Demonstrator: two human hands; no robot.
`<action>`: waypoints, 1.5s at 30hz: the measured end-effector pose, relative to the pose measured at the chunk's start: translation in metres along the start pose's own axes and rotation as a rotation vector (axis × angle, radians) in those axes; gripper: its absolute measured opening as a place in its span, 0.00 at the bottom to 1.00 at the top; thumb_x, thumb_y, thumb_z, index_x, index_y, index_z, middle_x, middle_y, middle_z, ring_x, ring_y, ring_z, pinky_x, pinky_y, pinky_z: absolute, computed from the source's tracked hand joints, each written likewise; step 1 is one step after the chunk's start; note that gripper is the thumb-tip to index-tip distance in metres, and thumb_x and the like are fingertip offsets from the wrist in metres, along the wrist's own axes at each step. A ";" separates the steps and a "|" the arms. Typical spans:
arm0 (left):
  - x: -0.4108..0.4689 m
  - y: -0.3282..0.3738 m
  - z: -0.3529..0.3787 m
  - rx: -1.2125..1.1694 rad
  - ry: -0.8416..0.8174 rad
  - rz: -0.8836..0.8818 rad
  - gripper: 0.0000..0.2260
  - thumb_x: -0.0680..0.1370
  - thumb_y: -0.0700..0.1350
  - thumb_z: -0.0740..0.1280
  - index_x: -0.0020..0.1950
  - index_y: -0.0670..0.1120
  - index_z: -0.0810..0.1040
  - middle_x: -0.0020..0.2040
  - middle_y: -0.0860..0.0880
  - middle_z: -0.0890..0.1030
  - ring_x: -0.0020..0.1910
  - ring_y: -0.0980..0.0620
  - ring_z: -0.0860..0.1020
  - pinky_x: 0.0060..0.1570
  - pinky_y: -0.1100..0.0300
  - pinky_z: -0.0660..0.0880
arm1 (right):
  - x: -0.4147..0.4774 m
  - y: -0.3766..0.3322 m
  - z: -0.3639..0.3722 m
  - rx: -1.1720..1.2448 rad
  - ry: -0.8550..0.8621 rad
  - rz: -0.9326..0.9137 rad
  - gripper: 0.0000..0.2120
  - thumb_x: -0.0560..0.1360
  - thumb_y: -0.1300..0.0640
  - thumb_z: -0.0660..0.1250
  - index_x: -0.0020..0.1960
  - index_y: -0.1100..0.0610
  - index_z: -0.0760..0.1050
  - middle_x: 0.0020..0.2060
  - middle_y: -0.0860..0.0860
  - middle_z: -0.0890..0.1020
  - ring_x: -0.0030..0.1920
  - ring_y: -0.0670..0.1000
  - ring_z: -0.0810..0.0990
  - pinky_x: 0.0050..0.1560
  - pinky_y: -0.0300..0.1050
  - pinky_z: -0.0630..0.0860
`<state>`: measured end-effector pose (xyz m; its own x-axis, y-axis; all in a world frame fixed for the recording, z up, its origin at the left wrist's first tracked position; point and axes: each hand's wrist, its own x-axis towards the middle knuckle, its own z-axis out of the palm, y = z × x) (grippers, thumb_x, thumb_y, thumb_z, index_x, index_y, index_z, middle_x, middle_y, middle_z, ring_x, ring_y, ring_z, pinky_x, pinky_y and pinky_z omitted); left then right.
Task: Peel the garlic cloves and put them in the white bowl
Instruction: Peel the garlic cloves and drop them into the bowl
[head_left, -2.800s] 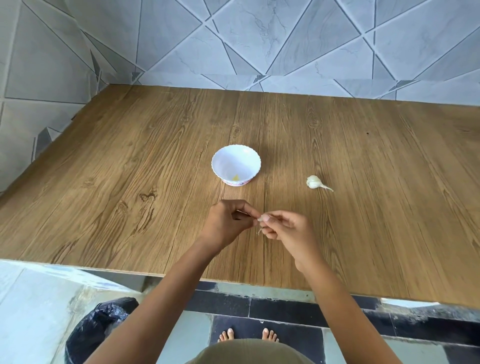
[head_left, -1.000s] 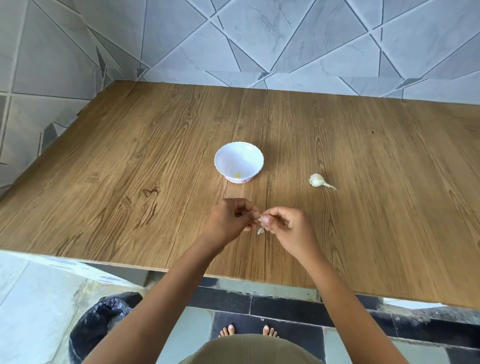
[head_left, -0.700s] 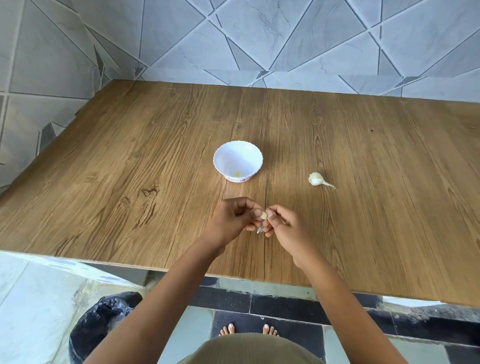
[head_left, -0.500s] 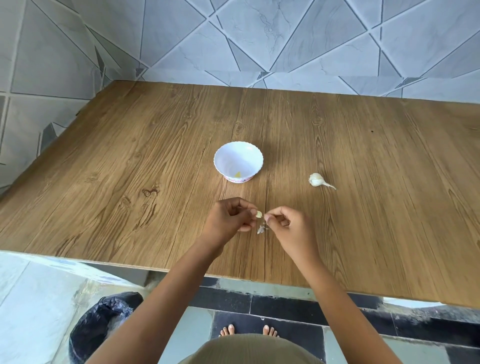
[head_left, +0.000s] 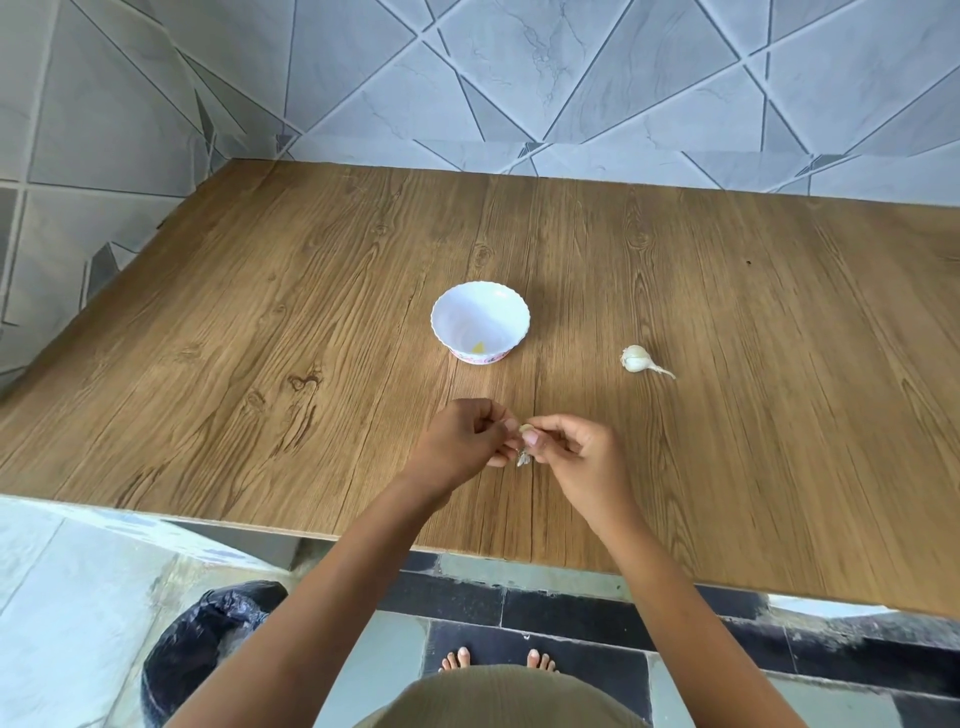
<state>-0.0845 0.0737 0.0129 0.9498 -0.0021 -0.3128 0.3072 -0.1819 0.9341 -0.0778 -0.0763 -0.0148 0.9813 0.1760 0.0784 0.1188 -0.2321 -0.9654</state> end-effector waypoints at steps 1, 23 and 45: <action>0.000 0.001 0.000 -0.005 -0.016 -0.018 0.07 0.80 0.37 0.62 0.44 0.41 0.77 0.38 0.45 0.81 0.36 0.55 0.80 0.36 0.66 0.77 | 0.000 0.001 0.001 -0.023 0.025 -0.029 0.07 0.72 0.62 0.71 0.47 0.51 0.81 0.38 0.45 0.83 0.39 0.42 0.83 0.41 0.38 0.79; 0.000 0.008 -0.003 0.134 0.043 0.098 0.02 0.74 0.39 0.71 0.44 0.41 0.82 0.36 0.41 0.82 0.32 0.47 0.77 0.42 0.46 0.79 | -0.002 0.007 -0.001 -0.223 0.137 -0.201 0.05 0.72 0.62 0.71 0.48 0.58 0.83 0.40 0.50 0.85 0.38 0.43 0.82 0.37 0.34 0.77; -0.009 0.001 0.013 -0.181 0.159 0.078 0.04 0.77 0.38 0.68 0.42 0.40 0.80 0.35 0.45 0.82 0.33 0.54 0.81 0.34 0.65 0.77 | 0.002 -0.003 -0.005 -0.196 0.099 -0.170 0.02 0.74 0.62 0.69 0.44 0.58 0.81 0.35 0.44 0.82 0.36 0.39 0.79 0.35 0.29 0.72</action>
<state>-0.0934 0.0604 0.0147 0.9641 0.1478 -0.2206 0.2243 -0.0082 0.9745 -0.0755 -0.0798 -0.0110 0.9538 0.1357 0.2681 0.3002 -0.3896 -0.8707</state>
